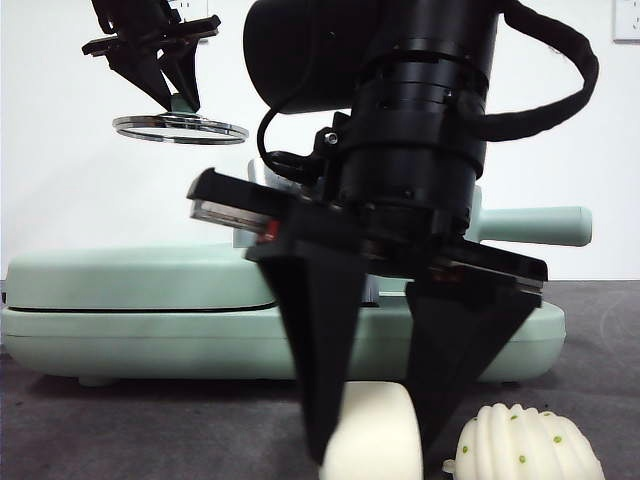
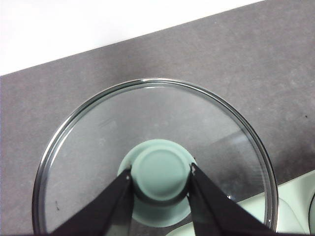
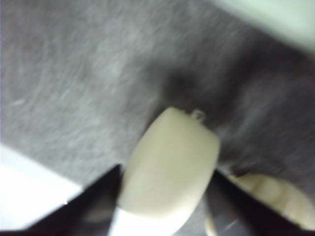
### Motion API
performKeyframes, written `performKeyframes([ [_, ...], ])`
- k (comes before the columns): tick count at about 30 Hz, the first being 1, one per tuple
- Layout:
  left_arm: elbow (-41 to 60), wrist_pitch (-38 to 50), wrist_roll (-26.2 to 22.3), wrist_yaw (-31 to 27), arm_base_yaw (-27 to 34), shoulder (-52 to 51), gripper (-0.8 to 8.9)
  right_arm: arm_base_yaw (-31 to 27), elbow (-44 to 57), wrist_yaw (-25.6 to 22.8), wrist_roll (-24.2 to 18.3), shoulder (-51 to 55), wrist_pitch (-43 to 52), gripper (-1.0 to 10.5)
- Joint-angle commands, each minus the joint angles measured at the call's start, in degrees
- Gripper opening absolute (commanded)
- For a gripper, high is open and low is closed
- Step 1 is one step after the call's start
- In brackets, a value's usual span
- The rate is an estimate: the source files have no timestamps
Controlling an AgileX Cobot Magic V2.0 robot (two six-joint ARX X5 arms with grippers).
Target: Put the buns in a small steamer
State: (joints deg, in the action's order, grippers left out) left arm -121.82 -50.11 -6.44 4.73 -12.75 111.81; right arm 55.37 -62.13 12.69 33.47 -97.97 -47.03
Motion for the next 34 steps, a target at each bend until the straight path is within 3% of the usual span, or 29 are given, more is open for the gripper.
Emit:
performKeyframes([
  [1,-2.4,1.64,-0.37,0.22,0.0,0.5,0.56,0.74,-1.44,-0.92,0.55,-0.92,-0.17,1.6],
  [7,-2.4,1.62,-0.37,0.22,0.0,0.5,0.56,0.59,-7.41,1.25,-1.31,-0.81,-5.46,1.6],
  [12,-2.4,1.6,-0.37,0.22,0.0,0.5,0.56,-1.53,-20.74,1.07,-7.63,-0.81,-20.2,1.6],
  [16,-2.4,1.62,-0.28,0.22,0.0,0.5,0.56,-4.63,-31.85,-2.58,-12.61,-0.85,-26.86,1.6],
  [27,-2.4,1.68,0.04,0.22,0.0,0.52,0.56,-17.46,-54.23,-3.74,-20.04,-9.38,-33.35,1.6],
  [34,-2.4,1.73,0.04,0.22,0.0,0.52,0.56,-23.19,-61.33,-3.76,-21.97,-18.01,-33.59,1.6],
])
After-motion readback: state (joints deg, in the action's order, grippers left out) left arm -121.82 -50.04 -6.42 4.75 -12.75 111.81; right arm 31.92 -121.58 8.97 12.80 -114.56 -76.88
